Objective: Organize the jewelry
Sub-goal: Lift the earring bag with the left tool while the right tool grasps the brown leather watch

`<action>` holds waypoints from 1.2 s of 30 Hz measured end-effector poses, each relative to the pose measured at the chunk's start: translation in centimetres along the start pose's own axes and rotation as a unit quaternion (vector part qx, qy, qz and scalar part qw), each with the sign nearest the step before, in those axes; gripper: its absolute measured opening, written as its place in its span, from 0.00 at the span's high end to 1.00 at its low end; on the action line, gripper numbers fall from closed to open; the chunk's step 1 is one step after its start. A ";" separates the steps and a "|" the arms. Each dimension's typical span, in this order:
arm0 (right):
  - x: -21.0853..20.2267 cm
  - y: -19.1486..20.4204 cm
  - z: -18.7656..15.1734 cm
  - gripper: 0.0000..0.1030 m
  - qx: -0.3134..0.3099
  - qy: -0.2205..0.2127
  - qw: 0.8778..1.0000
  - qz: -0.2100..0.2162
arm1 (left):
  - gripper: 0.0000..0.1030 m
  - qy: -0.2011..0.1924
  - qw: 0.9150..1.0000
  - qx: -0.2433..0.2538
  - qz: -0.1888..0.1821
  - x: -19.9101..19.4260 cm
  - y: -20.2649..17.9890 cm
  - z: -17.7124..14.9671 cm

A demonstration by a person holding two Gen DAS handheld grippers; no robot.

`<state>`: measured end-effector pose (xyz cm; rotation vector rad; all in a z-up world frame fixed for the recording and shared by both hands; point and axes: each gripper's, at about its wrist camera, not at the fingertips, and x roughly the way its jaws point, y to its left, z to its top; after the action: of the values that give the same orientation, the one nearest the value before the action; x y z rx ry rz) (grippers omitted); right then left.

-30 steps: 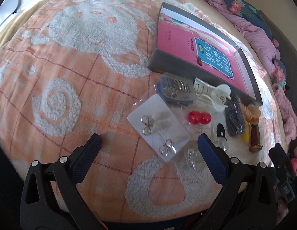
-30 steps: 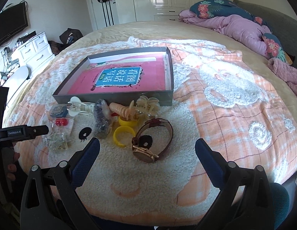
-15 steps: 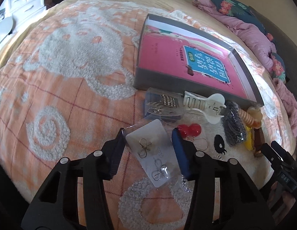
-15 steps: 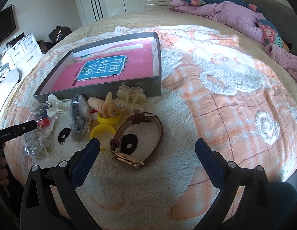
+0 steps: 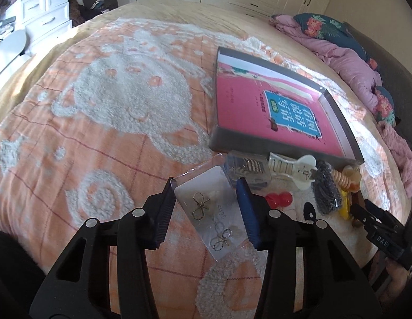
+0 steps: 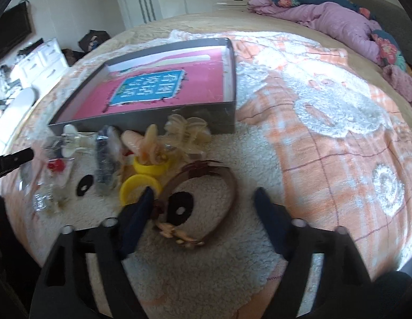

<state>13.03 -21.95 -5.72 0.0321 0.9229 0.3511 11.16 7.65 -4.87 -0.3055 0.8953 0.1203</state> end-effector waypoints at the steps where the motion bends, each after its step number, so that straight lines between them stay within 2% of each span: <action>1: -0.1 0.0 -0.1 0.43 -0.003 0.000 1.000 0.004 | 0.63 -0.002 1.000 -0.001 -0.001 -0.1 0.1 0.2; 4: -0.8 0.0 -0.4 0.49 -0.007 -0.011 1.000 0.014 | 0.63 -0.010 1.000 -0.001 -0.003 -0.5 0.1 0.7; 12: -3.3 -0.8 0.5 0.51 0.000 -0.060 0.998 0.012 | 0.63 -0.034 0.999 0.001 -0.009 -1.3 -0.1 2.9; 14: -3.6 -0.9 1.0 0.56 0.003 -0.067 0.998 0.011 | 0.63 -0.042 0.999 0.005 -0.008 -1.4 -0.3 3.8; 15: -3.9 -1.1 1.4 0.64 0.003 -0.075 0.997 0.011 | 0.63 -0.044 0.999 0.005 -0.009 -1.4 -0.4 4.0; 17: -4.2 -1.2 2.1 0.71 -0.008 -0.083 0.996 0.008 | 0.63 -0.048 0.999 0.008 -0.009 -1.4 -0.6 4.7; 21: -4.4 -1.6 3.7 0.72 -0.019 -0.102 0.995 -0.001 | 0.63 -0.055 0.998 0.009 -0.009 -1.1 -1.0 5.9; 23: -4.0 -2.4 3.8 0.71 -0.004 -0.094 0.996 -0.001 | 0.63 -0.057 0.998 0.010 -0.011 -1.0 -1.3 6.3; 26: -3.3 -3.7 3.1 0.46 0.030 -0.069 0.997 0.014 | 0.63 -0.055 0.998 0.016 -0.014 -0.7 -1.8 6.6; 29: -2.9 -4.1 2.4 0.41 0.055 -0.058 0.996 0.037 | 0.63 -0.054 0.998 0.023 -0.019 -0.4 -2.4 7.1; 32: -2.0 -3.7 2.0 0.41 0.059 -0.036 0.996 0.053 | 0.63 -0.054 0.998 0.032 -0.026 -0.2 -3.3 7.5; 34: -1.1 -3.2 1.4 0.53 0.058 -0.014 0.996 0.063 | 0.62 -0.055 0.997 0.036 -0.031 -0.2 -3.5 7.5; 35: -0.6 -2.9 1.0 0.67 0.054 -0.001 0.996 0.070 | 0.62 -0.056 0.997 0.038 -0.032 -0.2 -3.7 7.5; 36: -0.1 -2.5 0.6 0.72 0.045 0.010 0.996 0.073 | 0.62 -0.056 0.997 0.040 -0.032 -0.2 -3.8 7.3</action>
<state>14.11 -24.29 -5.72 0.1805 0.9576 0.4449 17.38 6.34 0.39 -0.2507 0.7769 0.0415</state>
